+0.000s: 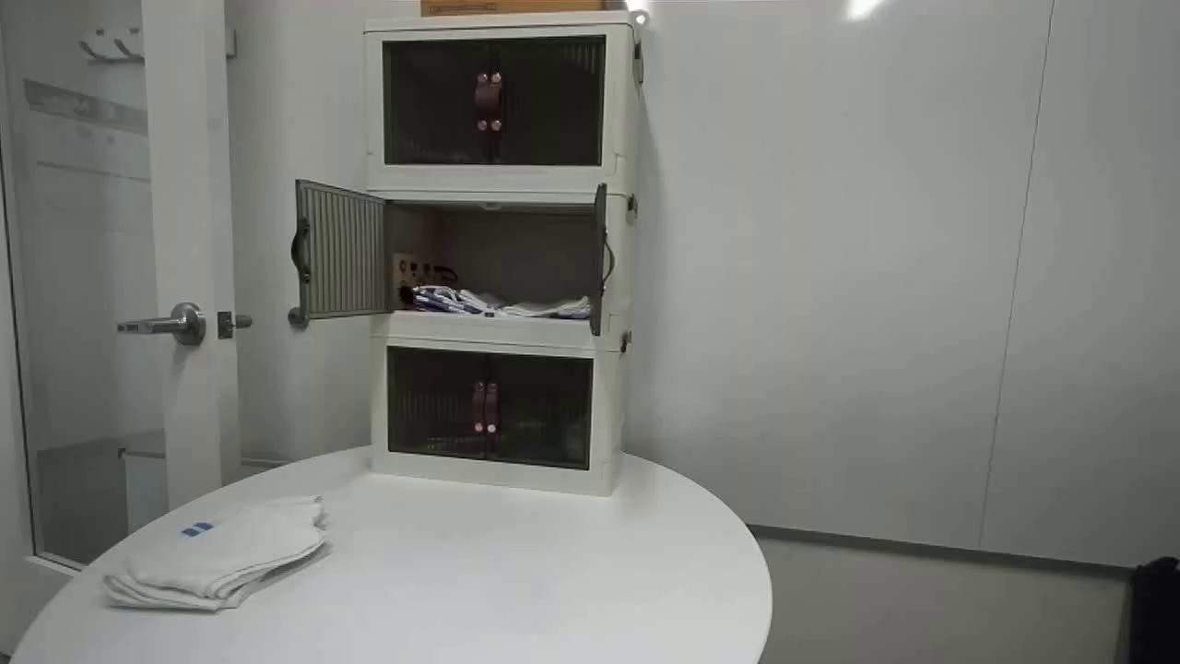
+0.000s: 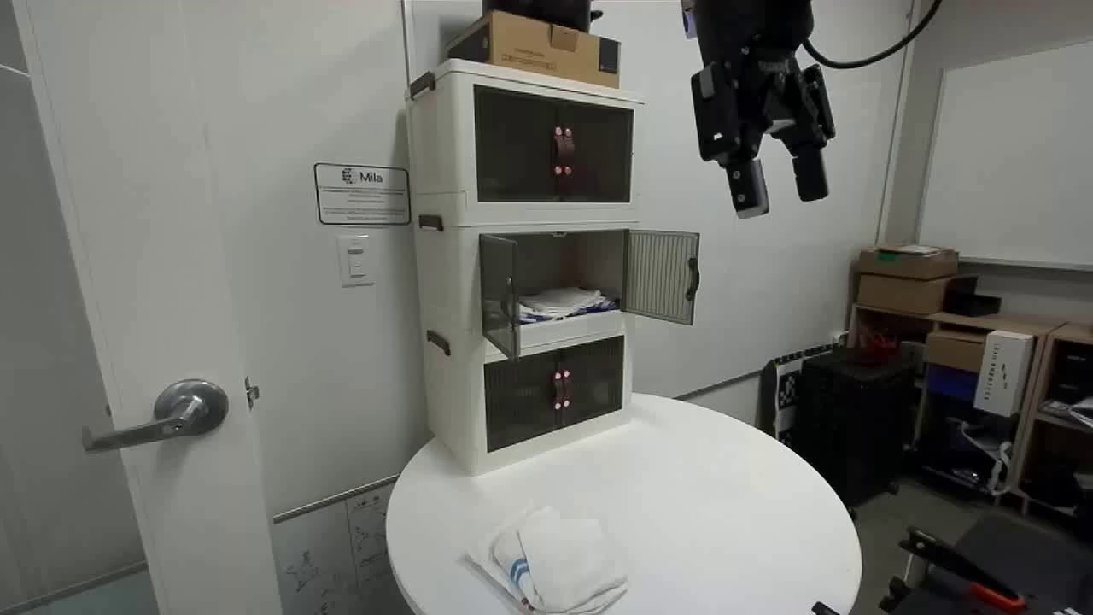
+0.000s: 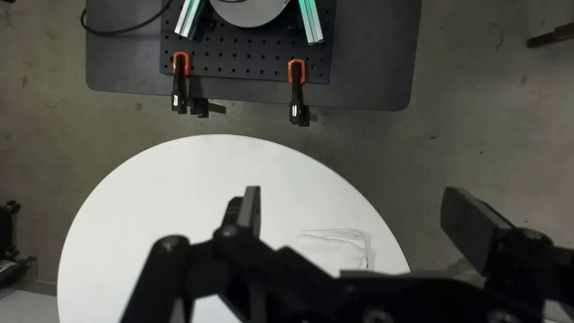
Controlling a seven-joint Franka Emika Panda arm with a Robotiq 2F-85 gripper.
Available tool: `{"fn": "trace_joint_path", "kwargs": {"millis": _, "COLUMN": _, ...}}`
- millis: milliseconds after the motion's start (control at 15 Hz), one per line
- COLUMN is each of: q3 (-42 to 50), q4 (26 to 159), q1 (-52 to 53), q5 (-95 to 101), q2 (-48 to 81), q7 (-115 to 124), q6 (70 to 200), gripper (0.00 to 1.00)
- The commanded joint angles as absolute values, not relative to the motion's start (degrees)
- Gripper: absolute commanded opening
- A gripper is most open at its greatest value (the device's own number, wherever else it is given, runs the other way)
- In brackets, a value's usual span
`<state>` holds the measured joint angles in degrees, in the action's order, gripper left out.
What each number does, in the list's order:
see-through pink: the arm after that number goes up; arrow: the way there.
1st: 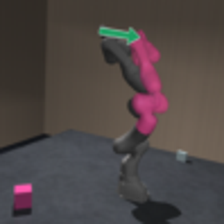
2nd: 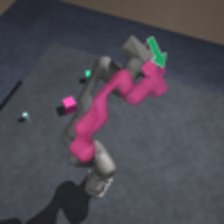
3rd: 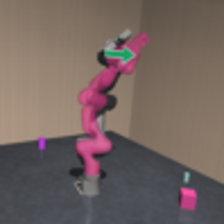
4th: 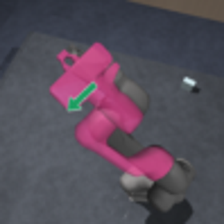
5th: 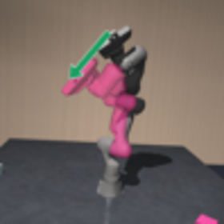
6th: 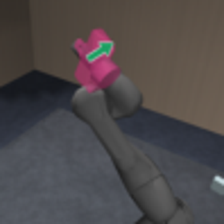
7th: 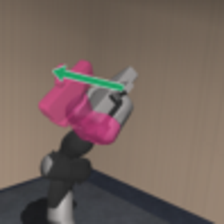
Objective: Put one towel in the middle cabinet, then close the right and left doors of the cabinet, respectively
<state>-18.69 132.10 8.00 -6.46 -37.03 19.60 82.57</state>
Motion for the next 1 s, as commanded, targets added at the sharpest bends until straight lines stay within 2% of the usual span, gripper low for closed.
{"fn": "trace_joint_path", "kwargs": {"millis": 0, "q3": -18.42, "q4": 131.99, "q1": 8.37, "q5": -6.31, "q2": -36.91, "q7": 19.78, "q6": 82.52, "gripper": 1.00}}
{"fn": "trace_joint_path", "kwargs": {"millis": 267, "q3": -22.10, "q4": 131.37, "q1": 7.45, "q5": -3.14, "q2": -31.00, "q7": 22.62, "q6": 89.27, "gripper": 1.00}}
{"fn": "trace_joint_path", "kwargs": {"millis": 667, "q3": -24.91, "q4": 127.88, "q1": 8.00, "q5": -0.56, "q2": -14.02, "q7": 27.53, "q6": 111.49, "gripper": 1.00}}
{"fn": "trace_joint_path", "kwargs": {"millis": 933, "q3": -24.34, "q4": 125.12, "q1": 8.65, "q5": 6.39, "q2": -3.36, "q7": 33.86, "q6": 120.66, "gripper": 1.00}}
